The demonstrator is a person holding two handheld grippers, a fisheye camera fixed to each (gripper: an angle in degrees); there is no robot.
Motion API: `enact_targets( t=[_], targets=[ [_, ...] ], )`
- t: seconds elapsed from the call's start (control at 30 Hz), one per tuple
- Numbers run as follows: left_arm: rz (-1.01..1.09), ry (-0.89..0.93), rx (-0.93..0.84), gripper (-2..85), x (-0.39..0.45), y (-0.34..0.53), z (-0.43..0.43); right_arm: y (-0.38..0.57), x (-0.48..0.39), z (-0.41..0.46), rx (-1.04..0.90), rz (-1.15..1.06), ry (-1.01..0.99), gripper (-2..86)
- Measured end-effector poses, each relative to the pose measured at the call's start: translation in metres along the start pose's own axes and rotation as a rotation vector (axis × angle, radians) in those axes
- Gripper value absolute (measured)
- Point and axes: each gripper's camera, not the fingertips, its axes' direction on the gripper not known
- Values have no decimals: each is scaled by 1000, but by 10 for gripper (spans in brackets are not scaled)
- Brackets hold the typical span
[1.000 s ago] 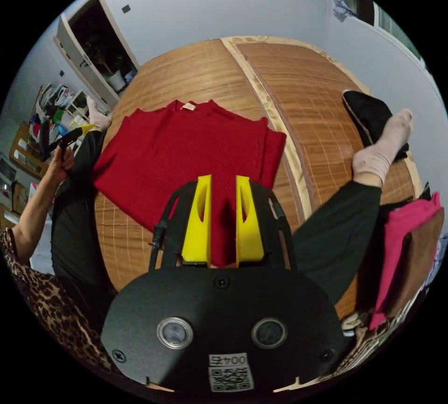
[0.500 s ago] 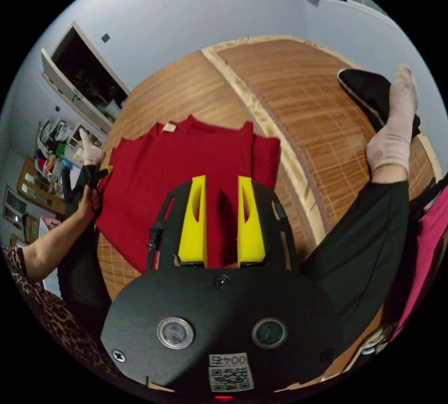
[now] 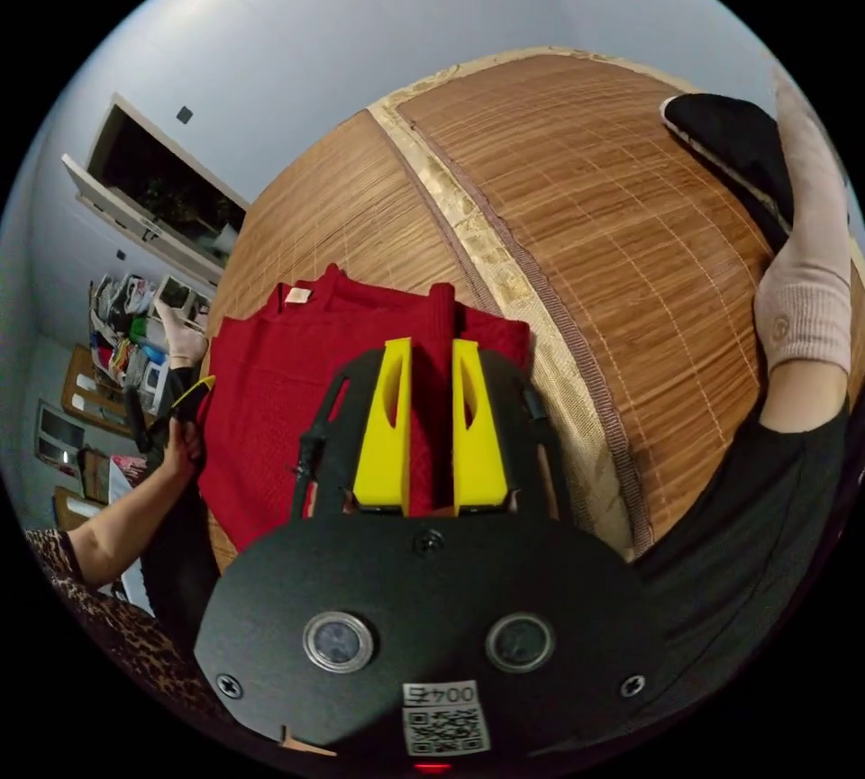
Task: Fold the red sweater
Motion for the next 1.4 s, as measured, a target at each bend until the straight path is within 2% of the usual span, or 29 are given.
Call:
enact_targets(
  t=[0.13,0.2,0.33,0.47,0.5,0.63,0.77,0.83,1.07,1.27,1.4],
  targets=[
    [-5,6,2,54,-4,-1,0,8,-26,-7,28,-112,134,29],
    [-11,7,3,49,-6,-2,-1,14,-24,-27,119,-100,250,16],
    [-2,-16,3,43,-5,-3,-1,17,24,2,-7,18,100,32],
    [-8,-1,5,42,-10,-6,-1,28,23,-27,73,70,103,81],
    [-8,0,6,42,-10,-6,-1,35,14,-40,112,59,136,107],
    [-3,-10,6,45,-10,-9,-2,59,-27,-58,183,-68,206,124],
    [-2,-8,0,54,-12,-14,-2,68,-51,-18,64,-174,136,133],
    [-12,20,-4,62,-17,-17,-3,68,-50,5,1,-175,175,133],
    [-55,117,100,91,-27,-51,-39,80,-58,13,21,-194,210,126],
    [-106,80,-47,88,-35,-106,5,87,-61,15,31,-181,217,114],
    [-124,48,-50,56,-32,-110,24,91,-63,16,33,-177,214,112]
  ],
)
